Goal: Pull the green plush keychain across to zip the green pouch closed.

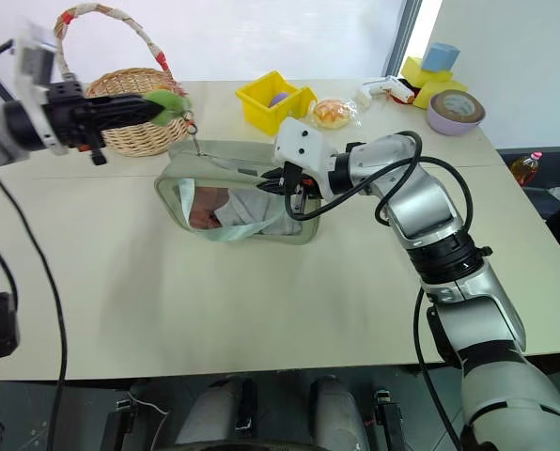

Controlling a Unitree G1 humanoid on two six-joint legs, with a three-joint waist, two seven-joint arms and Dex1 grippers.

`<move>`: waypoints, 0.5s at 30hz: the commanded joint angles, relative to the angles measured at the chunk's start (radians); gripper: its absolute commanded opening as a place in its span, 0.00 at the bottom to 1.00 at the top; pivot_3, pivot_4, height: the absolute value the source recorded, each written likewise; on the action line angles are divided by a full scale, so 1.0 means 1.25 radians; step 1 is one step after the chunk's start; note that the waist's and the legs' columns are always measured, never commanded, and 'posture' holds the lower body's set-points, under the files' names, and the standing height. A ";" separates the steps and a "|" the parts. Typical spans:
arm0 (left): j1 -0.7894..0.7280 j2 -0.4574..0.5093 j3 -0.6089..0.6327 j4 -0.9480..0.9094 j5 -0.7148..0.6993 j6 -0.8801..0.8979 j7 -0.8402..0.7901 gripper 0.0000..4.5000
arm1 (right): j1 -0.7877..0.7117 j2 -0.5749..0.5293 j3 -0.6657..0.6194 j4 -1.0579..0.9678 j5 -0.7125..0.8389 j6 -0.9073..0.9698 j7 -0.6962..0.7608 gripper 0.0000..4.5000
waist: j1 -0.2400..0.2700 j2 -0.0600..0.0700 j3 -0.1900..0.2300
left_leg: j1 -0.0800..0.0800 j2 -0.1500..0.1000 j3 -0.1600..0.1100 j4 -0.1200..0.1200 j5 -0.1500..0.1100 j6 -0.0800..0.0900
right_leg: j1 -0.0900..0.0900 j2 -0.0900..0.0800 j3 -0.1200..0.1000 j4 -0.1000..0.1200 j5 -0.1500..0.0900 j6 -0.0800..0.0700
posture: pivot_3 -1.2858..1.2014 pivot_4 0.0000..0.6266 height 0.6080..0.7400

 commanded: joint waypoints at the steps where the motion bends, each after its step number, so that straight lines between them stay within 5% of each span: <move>1: 0.017 0.003 -0.052 -0.035 0.056 -0.062 -0.022 0.01 | 0.002 0.003 -0.017 -0.026 -0.001 0.008 -0.009 0.00 | -0.003 0.000 0.000 | 0.000 0.000 0.000 0.000 0.000 0.000 | 0.000 0.000 0.000 0.000 0.000 0.000 | 0.52 0.24 0.99; 3: 0.034 0.000 -0.066 -0.038 0.064 -0.080 -0.038 0.01 | 0.006 0.002 -0.019 -0.032 -0.001 0.014 -0.013 0.00 | -0.004 0.000 0.000 | 0.000 0.000 0.000 0.000 0.000 0.000 | -0.001 0.000 0.000 0.001 0.000 0.000 | 0.52 0.24 0.99; 6: 0.037 0.010 -0.073 -0.037 0.071 -0.091 -0.067 0.20 | 0.014 -0.001 -0.022 -0.041 0.002 0.023 -0.016 0.00 | 0.000 0.000 0.000 | 0.000 0.000 0.000 0.000 0.000 0.000 | -0.001 0.000 0.000 0.001 0.000 0.000 | 0.52 0.24 0.99; 12: 0.004 0.050 -0.059 -0.022 0.086 -0.082 -0.087 0.86 | 0.014 0.009 -0.022 -0.031 -0.002 0.023 -0.023 0.00 | 0.001 0.000 0.000 | 0.000 0.000 0.000 0.001 0.000 0.000 | -0.001 0.000 0.000 0.001 0.000 0.000 | 0.52 0.24 0.99; 15: 0.014 0.107 -0.050 -0.023 0.089 -0.081 -0.128 0.86 | 0.011 0.014 -0.020 -0.021 -0.006 0.016 -0.023 0.00 | -0.003 0.000 0.000 | 0.000 0.000 0.000 0.000 0.000 0.001 | -0.001 0.000 0.000 0.001 0.000 0.000 | 0.52 0.24 0.99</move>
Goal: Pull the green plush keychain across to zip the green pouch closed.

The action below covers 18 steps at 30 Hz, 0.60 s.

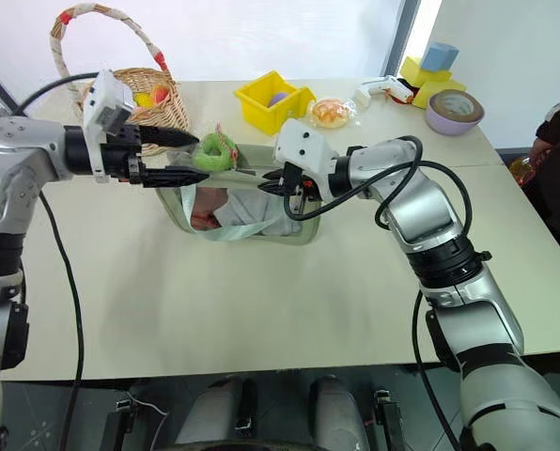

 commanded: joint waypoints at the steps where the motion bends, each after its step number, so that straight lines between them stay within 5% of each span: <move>1: 0.006 0.075 0.036 -0.009 0.011 -0.008 -0.044 0.86 | -0.008 0.007 -0.008 0.000 -0.006 -0.009 -0.004 0.00 | 0.000 0.000 0.000 | 0.000 0.000 0.000 0.000 0.000 0.000 | 0.000 0.000 0.000 0.000 0.000 0.000 | 0.52 0.24 0.99; 7: 0.129 0.128 0.047 -0.009 0.046 -0.076 -0.052 0.86 | -0.013 0.011 -0.010 0.005 -0.009 -0.012 0.002 0.00 | 0.004 0.000 0.000 | 0.001 0.001 0.000 0.000 -0.001 0.002 | 0.000 0.000 0.000 0.000 0.000 0.000 | 0.52 0.24 0.99; 13: 0.130 0.041 0.038 0.028 0.072 -0.100 0.022 0.86 | -0.022 0.019 -0.011 0.015 -0.012 -0.012 0.008 0.00 | 0.005 0.000 0.000 | 0.000 0.000 -0.001 0.000 -0.002 0.003 | 0.001 0.000 0.000 0.000 0.000 0.000 | 0.52 0.24 0.99; 16: 0.131 0.025 0.043 0.035 0.074 -0.103 0.026 0.68 | -0.023 0.020 -0.013 0.019 -0.014 -0.012 0.009 0.00 | 0.001 0.000 0.000 | 0.000 0.000 0.000 0.000 -0.001 0.001 | 0.000 0.000 0.000 0.000 0.000 0.000 | 0.52 0.24 0.99; 18: 0.142 0.027 0.046 0.028 0.066 -0.102 0.011 0.47 | -0.024 0.022 -0.013 0.019 -0.015 -0.010 0.008 0.00 | 0.002 0.000 0.000 | 0.000 0.000 0.000 0.000 -0.001 0.001 | 0.000 0.000 0.000 0.000 0.000 0.000 | 0.52 0.24 0.99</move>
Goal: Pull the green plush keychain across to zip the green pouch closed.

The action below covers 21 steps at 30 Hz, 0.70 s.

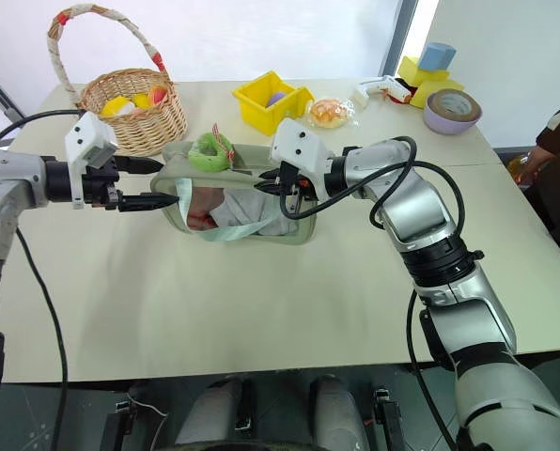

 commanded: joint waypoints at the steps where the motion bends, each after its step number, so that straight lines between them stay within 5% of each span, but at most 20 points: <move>1: -0.007 0.011 0.027 -0.013 -0.010 -0.007 -0.015 0.39 | -0.020 0.005 -0.010 0.002 -0.001 -0.003 -0.001 0.00 | 0.001 0.000 0.000 | 0.000 0.000 0.000 0.000 0.000 0.000 | 0.000 0.000 0.000 0.000 0.000 0.000 | 0.52 0.24 0.99; 5: -0.013 0.012 0.021 -0.004 0.004 -0.009 -0.008 0.02 | -0.022 0.007 -0.014 0.002 0.000 0.002 -0.005 0.00 | 0.002 0.000 0.000 | 0.000 0.000 0.000 0.000 0.000 0.001 | 0.000 -0.001 0.000 0.000 0.000 0.000 | 0.52 0.24 0.99; 7: -0.019 0.011 0.016 0.003 0.010 -0.006 -0.007 0.02 | -0.023 0.009 -0.017 0.001 0.006 0.012 -0.006 0.00 | 0.002 0.000 0.000 | 0.000 0.000 0.000 0.000 0.000 0.000 | 0.000 0.000 0.000 0.000 0.000 0.000 | 0.52 0.24 0.99; 11: -0.025 0.008 0.016 0.005 0.009 -0.010 -0.020 0.00 | -0.033 0.001 -0.021 -0.014 0.017 0.027 0.006 0.33 | 0.002 0.000 0.000 | 0.000 0.000 0.000 0.000 0.000 0.000 | 0.000 0.000 0.000 0.000 0.000 0.000 | 0.52 0.24 0.99; 14: -0.025 0.008 0.016 0.007 0.011 -0.014 -0.025 0.00 | -0.060 -0.002 -0.035 -0.039 0.031 0.043 0.010 0.68 | 0.002 0.000 0.000 | 0.000 0.000 0.000 0.000 0.000 0.000 | 0.000 0.000 0.000 0.000 0.000 0.000 | 0.52 0.24 0.99; 21: -0.030 0.003 0.017 0.009 0.015 -0.014 -0.025 0.00 | -0.117 0.096 -0.026 -0.059 0.044 0.105 -0.068 0.68 | 0.001 0.000 0.000 | 0.000 0.000 0.000 0.000 0.000 0.000 | 0.000 0.000 0.000 0.000 0.000 0.000 | 0.52 0.24 0.99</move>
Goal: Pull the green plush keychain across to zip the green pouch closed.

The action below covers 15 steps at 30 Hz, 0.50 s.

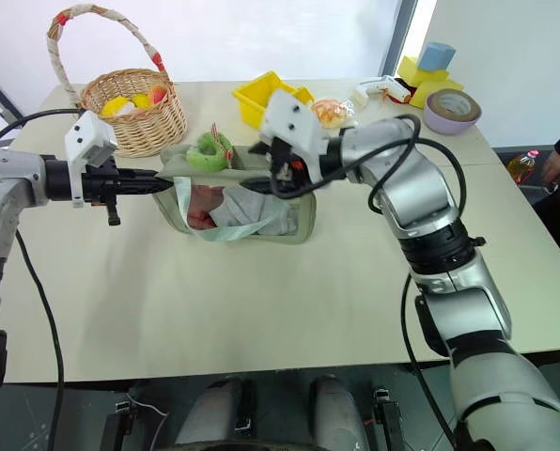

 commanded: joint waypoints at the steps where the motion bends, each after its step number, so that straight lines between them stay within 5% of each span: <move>1: -0.019 0.005 0.014 -0.005 0.000 -0.010 -0.005 0.00 | -0.031 0.060 0.004 -0.018 0.005 0.006 -0.046 0.68 | 0.001 0.000 0.000 | 0.000 0.000 0.000 0.000 0.000 0.000 | 0.000 0.000 0.000 0.000 0.000 0.000 | 0.52 0.24 0.99; 11: -0.016 0.007 0.015 -0.018 0.004 -0.005 0.003 0.00 | -0.053 0.118 0.063 0.099 -0.064 -0.073 -0.068 0.68 | 0.002 0.000 0.000 | 0.000 -0.001 0.000 0.000 0.000 -0.001 | 0.000 -0.001 0.000 0.000 0.000 0.000 | 0.52 0.24 0.99; 15: -0.003 0.011 0.021 -0.023 0.002 -0.005 0.005 0.00 | -0.054 0.142 0.018 0.089 -0.012 -0.007 -0.070 0.39 | 0.001 0.000 0.000 | 0.000 0.000 0.000 0.000 0.001 -0.001 | 0.000 0.000 0.000 0.000 0.000 0.000 | 0.52 0.24 0.99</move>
